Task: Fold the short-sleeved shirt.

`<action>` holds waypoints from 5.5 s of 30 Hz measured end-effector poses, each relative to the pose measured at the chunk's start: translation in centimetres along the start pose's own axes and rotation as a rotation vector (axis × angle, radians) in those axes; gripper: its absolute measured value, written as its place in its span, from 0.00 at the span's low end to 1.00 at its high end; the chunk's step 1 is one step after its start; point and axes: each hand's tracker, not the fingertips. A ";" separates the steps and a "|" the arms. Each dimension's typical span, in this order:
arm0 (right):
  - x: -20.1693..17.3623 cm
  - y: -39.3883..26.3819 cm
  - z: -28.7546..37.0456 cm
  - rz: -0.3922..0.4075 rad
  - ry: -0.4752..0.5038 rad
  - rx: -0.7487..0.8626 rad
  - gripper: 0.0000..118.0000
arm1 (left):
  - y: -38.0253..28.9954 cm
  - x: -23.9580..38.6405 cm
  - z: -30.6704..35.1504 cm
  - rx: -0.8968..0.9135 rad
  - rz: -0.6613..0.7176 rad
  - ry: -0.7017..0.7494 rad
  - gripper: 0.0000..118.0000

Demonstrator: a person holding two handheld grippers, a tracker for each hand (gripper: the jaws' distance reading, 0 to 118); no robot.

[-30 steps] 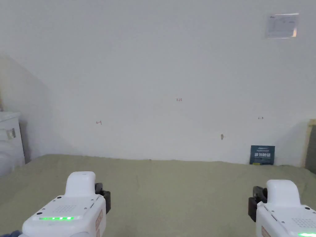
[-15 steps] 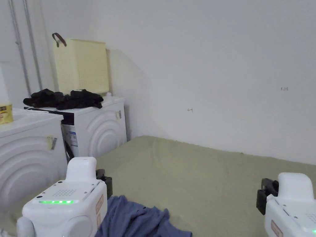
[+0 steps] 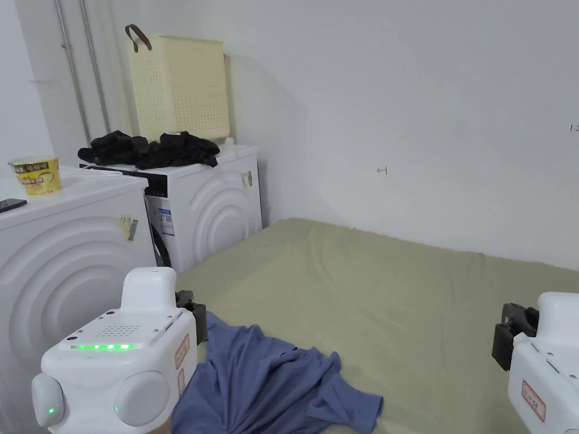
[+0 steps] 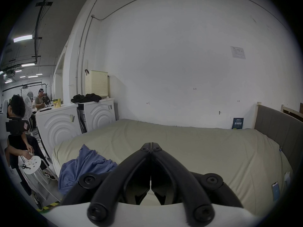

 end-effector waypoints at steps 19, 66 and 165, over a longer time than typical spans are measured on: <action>-0.3 -7.2 -5.5 -0.031 0.030 -0.196 0.00 | -10.2 -6.9 -20.1 -0.501 -0.029 -0.051 0.00; 14.2 -10.3 7.4 -0.126 -0.281 -0.291 0.00 | 2.8 8.2 -35.6 -0.641 -0.104 -0.552 0.04; 23.2 -14.8 3.0 -0.173 -0.460 -0.433 0.01 | -11.3 9.2 -43.3 -0.802 -0.364 -0.389 0.00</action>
